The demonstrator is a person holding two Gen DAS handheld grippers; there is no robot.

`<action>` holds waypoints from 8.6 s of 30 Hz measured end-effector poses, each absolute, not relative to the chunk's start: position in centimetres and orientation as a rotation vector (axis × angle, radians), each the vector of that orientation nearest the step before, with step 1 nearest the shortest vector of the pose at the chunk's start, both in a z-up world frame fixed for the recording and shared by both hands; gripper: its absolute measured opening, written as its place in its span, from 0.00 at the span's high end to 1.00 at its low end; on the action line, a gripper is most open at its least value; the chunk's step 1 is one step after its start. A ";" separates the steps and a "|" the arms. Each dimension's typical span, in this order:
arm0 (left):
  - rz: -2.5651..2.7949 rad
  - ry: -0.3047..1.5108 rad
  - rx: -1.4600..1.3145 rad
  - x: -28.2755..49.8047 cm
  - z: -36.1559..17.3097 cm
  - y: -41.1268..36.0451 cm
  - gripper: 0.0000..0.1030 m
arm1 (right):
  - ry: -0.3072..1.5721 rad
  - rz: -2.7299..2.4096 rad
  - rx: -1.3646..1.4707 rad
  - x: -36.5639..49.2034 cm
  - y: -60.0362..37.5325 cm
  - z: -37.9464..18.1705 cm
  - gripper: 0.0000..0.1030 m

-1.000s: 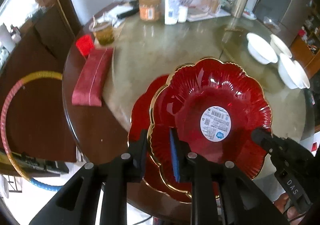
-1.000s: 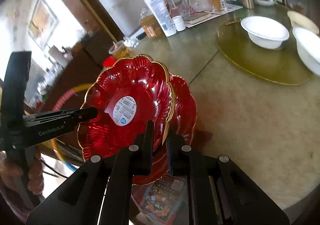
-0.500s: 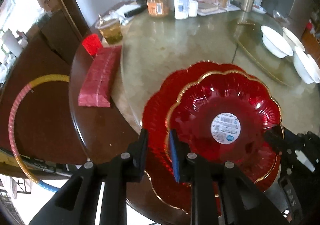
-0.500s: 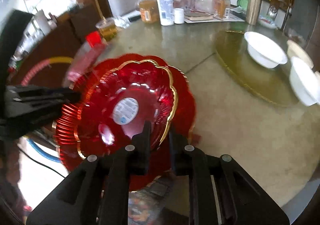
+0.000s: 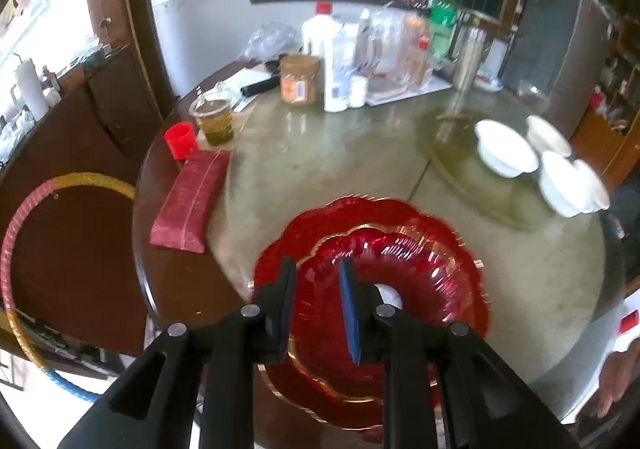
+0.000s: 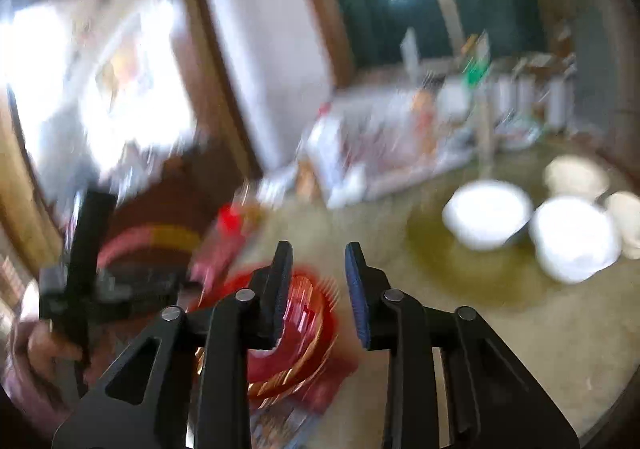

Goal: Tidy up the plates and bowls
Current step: 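Lift the small red plate and lower it into the large red bowl, open left gripper, then move the left gripper to the white plate rim and close, then carry the white plate onto the red plate stack and open the left gripper, then move the left gripper toward the white bowls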

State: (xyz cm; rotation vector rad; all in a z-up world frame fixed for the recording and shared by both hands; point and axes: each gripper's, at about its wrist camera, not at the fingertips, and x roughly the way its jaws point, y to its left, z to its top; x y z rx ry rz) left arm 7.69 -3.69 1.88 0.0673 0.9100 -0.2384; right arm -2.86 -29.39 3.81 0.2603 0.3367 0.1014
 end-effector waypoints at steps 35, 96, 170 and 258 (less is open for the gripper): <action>-0.351 1.130 0.013 21.9 1.8 -24.9 0.54 | 0.697 0.030 1.116 11.4 -48.6 -7.2 0.00; -0.497 1.137 0.137 19.2 1.8 -26.4 0.89 | 0.793 0.056 0.992 9.5 -43.7 -5.4 0.82; -0.234 0.888 0.015 4.4 -3.5 -2.6 0.82 | 0.963 0.187 0.491 2.3 -19.3 -7.4 0.82; -0.499 1.391 -0.313 11.5 -6.7 -55.2 0.39 | 0.563 -0.363 1.082 -1.3 -76.1 -9.1 0.34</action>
